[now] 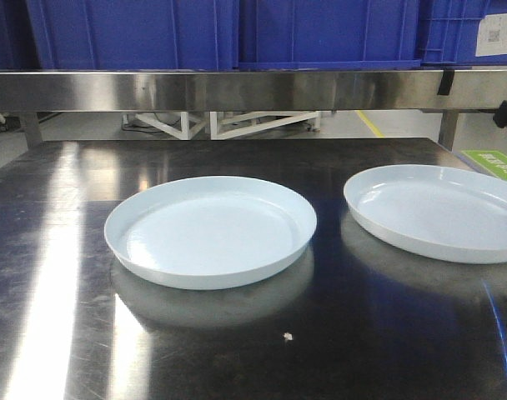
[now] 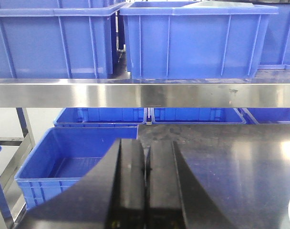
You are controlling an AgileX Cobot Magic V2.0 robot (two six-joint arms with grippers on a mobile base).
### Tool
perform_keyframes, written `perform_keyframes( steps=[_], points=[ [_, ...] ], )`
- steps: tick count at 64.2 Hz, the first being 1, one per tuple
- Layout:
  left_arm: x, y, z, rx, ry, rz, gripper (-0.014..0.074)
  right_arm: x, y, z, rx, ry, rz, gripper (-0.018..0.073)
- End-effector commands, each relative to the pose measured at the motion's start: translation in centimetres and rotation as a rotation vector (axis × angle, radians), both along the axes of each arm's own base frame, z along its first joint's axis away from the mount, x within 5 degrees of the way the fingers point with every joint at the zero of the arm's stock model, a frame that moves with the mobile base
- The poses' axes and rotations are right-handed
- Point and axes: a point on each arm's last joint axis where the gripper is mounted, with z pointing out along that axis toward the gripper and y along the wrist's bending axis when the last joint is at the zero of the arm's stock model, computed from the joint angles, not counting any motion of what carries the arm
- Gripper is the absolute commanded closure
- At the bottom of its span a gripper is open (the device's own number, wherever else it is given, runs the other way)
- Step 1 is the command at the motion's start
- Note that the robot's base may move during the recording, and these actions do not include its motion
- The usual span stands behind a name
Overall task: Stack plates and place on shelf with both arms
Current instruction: 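Grasp the rim of the other plate with the right gripper, then lift the plate and lower it onto the centered plate, then open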
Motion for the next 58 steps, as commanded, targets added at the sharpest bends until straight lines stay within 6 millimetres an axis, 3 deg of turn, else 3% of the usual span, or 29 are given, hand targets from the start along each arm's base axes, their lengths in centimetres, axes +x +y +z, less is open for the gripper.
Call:
perform_keyframes(
  steps=[1,11,42,58],
  points=[
    [0.0,0.2,1.7,-0.019,-0.109,0.023,0.0511,0.2,0.1,1.9,0.007,-0.065,-0.008,0.0479],
    [0.0,0.2,1.7,-0.019,-0.109,0.023,0.0511,-0.1,0.2,3.0,-0.002,-0.095,-0.004,0.0537],
    [0.0,0.2,1.7,-0.019,-0.109,0.023,0.0511,-2.0,0.7,7.5,-0.008,-0.219,-0.004,0.0537],
    [0.0,0.2,1.7,-0.019,-0.109,0.023,0.0511,-2.5,4.9,9.1,0.091,-0.259,0.077,0.0537]
  ],
)
